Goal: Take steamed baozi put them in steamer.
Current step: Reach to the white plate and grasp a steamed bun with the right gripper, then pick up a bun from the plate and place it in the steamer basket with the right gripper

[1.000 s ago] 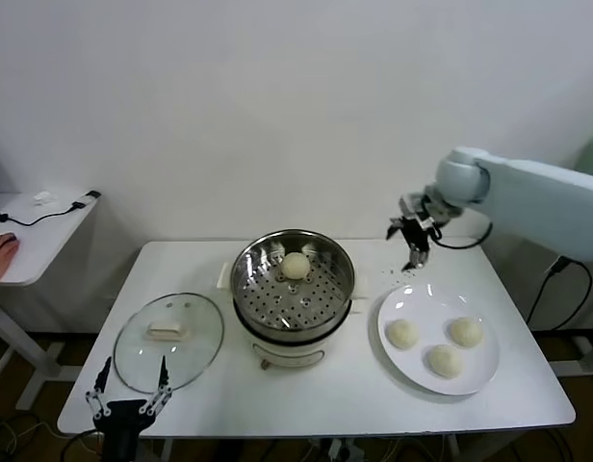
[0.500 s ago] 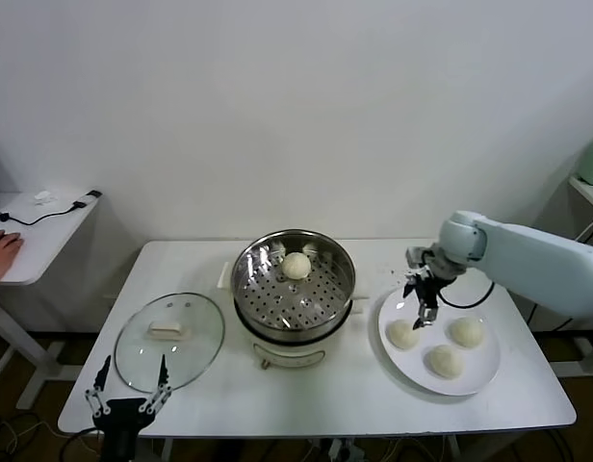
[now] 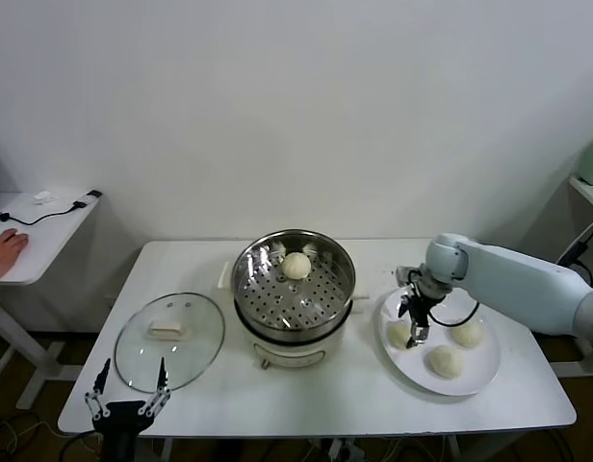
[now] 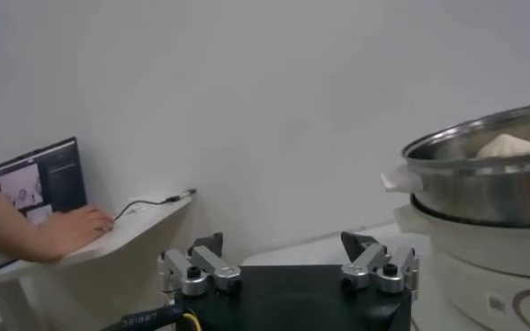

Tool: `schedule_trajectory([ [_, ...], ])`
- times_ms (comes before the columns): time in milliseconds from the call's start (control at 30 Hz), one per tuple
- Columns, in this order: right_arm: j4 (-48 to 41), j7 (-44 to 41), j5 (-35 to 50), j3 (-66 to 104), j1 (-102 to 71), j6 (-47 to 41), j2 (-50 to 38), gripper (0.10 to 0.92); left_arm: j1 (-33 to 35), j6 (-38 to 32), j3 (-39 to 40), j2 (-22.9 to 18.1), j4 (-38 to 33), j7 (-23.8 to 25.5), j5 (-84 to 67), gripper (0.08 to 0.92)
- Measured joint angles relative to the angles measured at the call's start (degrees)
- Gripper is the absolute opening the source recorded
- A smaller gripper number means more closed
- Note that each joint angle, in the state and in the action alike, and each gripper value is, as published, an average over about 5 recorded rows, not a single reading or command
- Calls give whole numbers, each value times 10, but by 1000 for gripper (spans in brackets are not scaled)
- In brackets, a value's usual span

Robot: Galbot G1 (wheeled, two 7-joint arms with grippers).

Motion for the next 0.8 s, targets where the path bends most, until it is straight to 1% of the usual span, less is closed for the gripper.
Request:
schedule_trajectory([
  [133, -5, 0, 0, 4, -3, 0, 3, 702, -1, 0, -1, 0, 2, 0, 0, 823],
  [333, -7, 0, 3, 5, -2, 1, 3, 619, -2, 0, -1, 0, 2, 0, 0, 823],
  [600, 1, 4, 24, -2, 20, -1, -7, 582, 0, -1, 1, 0, 2, -1, 1, 823],
  [800, 6, 0, 75, -49, 98, 7, -8, 577, 0, -1, 4, 1, 2, -1, 2, 823],
])
